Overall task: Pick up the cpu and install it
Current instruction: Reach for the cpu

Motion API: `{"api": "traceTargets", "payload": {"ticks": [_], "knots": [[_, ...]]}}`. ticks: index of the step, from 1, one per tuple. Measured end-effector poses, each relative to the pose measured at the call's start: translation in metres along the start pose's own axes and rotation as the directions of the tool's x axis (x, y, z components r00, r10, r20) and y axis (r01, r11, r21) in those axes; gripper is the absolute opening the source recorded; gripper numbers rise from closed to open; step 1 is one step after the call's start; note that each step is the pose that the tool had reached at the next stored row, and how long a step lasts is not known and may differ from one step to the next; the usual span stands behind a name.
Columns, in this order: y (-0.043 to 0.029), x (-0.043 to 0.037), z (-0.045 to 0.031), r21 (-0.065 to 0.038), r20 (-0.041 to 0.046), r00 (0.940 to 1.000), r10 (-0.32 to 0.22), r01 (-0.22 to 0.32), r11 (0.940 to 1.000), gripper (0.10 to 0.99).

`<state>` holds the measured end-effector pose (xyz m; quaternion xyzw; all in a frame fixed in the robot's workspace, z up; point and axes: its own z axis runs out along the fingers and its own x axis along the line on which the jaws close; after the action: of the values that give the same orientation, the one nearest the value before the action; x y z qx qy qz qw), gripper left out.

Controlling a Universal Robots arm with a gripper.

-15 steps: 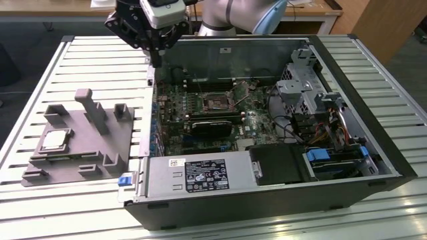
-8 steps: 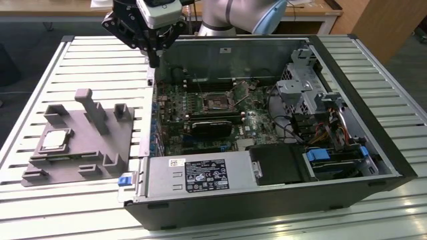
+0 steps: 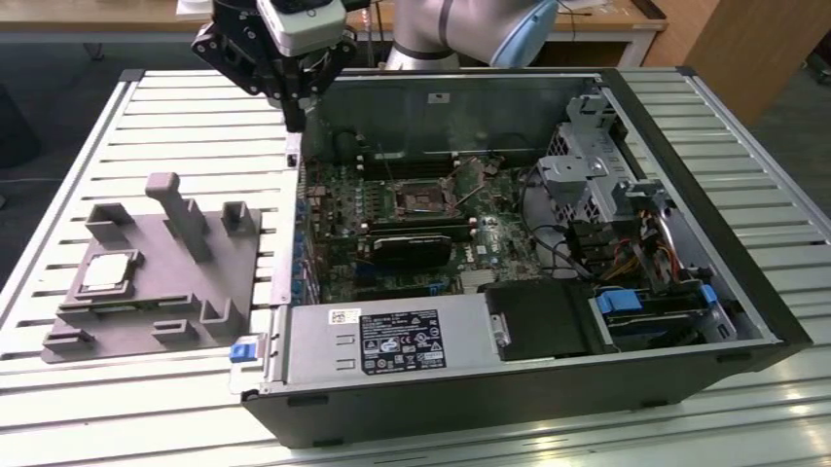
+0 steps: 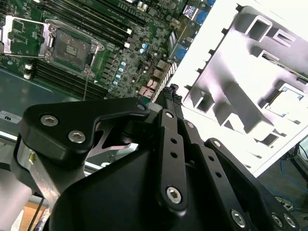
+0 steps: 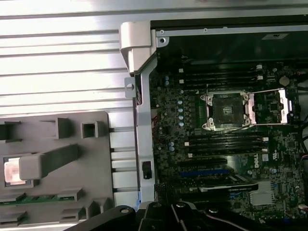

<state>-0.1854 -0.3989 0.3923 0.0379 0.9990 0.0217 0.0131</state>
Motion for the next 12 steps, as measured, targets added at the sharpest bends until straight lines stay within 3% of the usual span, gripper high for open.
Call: {"api": "traceTargets", "payload": {"ticks": [12], "knots": [[-0.0005,0.0068,-0.0001,0.0,0.0,1.0,0.0,0.0,1.0,0.106]]}}
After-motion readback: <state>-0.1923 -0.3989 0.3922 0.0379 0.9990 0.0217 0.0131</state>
